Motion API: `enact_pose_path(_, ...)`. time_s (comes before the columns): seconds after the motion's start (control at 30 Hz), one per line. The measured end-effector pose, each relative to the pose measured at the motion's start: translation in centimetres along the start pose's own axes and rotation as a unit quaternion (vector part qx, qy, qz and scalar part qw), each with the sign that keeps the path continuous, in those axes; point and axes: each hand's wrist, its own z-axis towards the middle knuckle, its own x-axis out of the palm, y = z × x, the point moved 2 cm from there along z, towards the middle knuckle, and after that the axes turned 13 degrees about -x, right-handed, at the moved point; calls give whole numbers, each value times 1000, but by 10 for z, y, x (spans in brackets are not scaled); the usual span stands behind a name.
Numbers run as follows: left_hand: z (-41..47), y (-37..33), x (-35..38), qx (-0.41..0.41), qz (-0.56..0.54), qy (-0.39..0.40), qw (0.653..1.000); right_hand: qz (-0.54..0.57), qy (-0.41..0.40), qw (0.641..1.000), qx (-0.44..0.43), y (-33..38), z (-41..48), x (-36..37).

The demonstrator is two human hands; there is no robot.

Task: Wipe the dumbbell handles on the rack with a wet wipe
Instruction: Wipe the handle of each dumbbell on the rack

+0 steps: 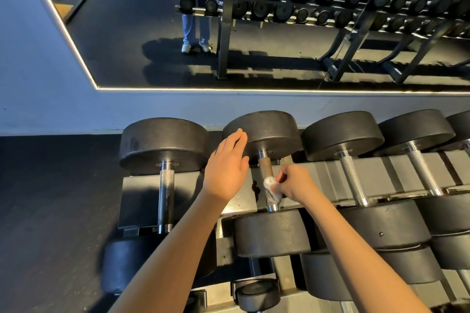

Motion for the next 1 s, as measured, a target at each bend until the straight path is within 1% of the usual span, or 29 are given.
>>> enact_pose_path(0.07, 0, 0, 0, -2, -5, 1, 1000, -74, 85, 994, 12, -2, -5, 1)
enact_pose_path(0.1, 0, -1, 1, -4, -6, 3, 1000, -90, 105, 990, 15, -3, -7, 2)
enact_pose_path(0.17, -1, -1, 1, -6, -8, 8, 1000, -88, 99, 991, 11, -3, -8, 2)
enact_pose_path(0.2, -1, -1, 1, -6, -9, 10, 1000, -64, 68, 996, 10, -2, -6, 2)
enact_pose_path(0.27, 0, 0, 1, -5, -11, 11, 1000, 14, -25, 1000, 9, 0, 0, 0)
enact_pose_path(0.37, 0, 1, 1, -8, -10, 12, 1000, 88, -144, 986, -3, 3, 14, -1)
enact_pose_path(0.43, 0, 0, 1, -6, -8, 11, 1000, 119, -184, 976, -10, 4, 19, -1)
enact_pose_path(0.5, 0, 0, 1, -3, -4, 10, 1000, 130, -168, 977, 2, 1, 20, 0)
enact_pose_path(0.6, 3, 3, 1, 0, 2, 9, 1000, 70, -79, 994, 32, -6, 14, 3)
enact_pose_path(0.63, 3, 3, 1, 0, 2, 9, 1000, 60, -64, 995, 37, -7, 12, 4)
enact_pose_path(0.67, 3, 3, 1, 0, 3, 10, 1000, 60, -65, 996, 34, -7, 11, 5)
enact_pose_path(0.77, 4, 3, 1, 2, 5, 11, 1000, 71, -115, 991, 10, 2, 18, 3)
enact_pose_path(0.83, 5, 3, 1, 4, 9, 9, 1000, 71, -132, 989, 16, 9, 26, 0)
enact_pose_path(1.0, 5, 5, 2, -1, 8, 14, 1000, 102, -129, 986, 18, 2, 22, 3)
